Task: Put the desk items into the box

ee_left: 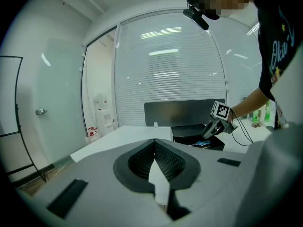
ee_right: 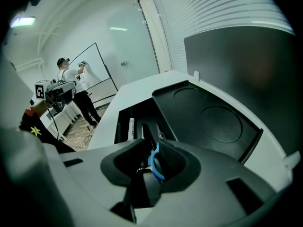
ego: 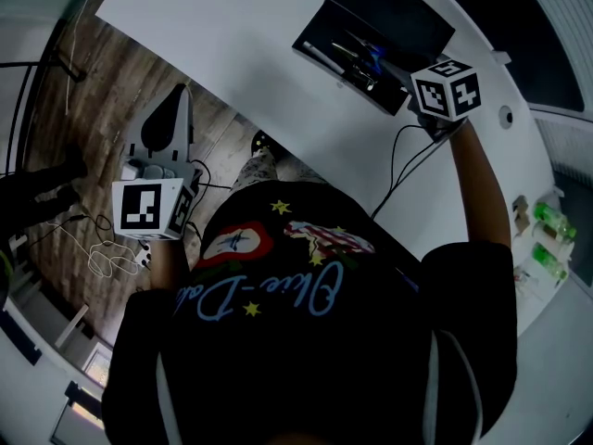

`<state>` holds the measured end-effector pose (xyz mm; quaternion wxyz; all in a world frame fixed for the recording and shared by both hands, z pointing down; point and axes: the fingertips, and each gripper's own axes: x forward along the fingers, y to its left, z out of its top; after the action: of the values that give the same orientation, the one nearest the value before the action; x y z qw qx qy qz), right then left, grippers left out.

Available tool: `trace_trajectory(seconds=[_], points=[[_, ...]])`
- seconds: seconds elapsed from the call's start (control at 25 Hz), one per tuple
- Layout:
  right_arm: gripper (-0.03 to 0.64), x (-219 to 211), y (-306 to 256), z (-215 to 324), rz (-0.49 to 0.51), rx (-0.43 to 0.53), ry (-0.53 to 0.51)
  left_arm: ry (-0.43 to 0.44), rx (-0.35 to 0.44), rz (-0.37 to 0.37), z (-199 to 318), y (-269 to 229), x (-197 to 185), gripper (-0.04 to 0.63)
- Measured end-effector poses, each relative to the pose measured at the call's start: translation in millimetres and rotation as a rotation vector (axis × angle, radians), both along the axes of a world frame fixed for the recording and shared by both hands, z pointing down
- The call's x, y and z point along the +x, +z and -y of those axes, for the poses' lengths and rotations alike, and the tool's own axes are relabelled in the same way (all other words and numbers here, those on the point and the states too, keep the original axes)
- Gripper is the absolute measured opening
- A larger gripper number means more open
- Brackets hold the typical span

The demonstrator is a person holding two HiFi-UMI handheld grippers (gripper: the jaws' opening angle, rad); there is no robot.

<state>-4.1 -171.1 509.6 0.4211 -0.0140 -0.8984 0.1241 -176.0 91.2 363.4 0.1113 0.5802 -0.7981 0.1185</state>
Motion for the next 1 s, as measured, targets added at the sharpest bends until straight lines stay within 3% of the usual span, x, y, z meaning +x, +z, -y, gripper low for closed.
trace_trajectory(seconds=[0.2, 0.44, 1.0], points=[[0.104, 4, -5, 2, 0.009, 0.006, 0.038, 0.013, 0.008, 0.001, 1, -2, 0, 0.009], [0.012, 6, -20, 6, 0.063, 0.037, 0.091, 0.035, 0.014, -0.004, 4, -1, 2, 0.009], [0.008, 25, -55, 8, 0.142, 0.062, 0.194, 0.152, 0.036, 0.002, 29, -4, 9, 0.009]])
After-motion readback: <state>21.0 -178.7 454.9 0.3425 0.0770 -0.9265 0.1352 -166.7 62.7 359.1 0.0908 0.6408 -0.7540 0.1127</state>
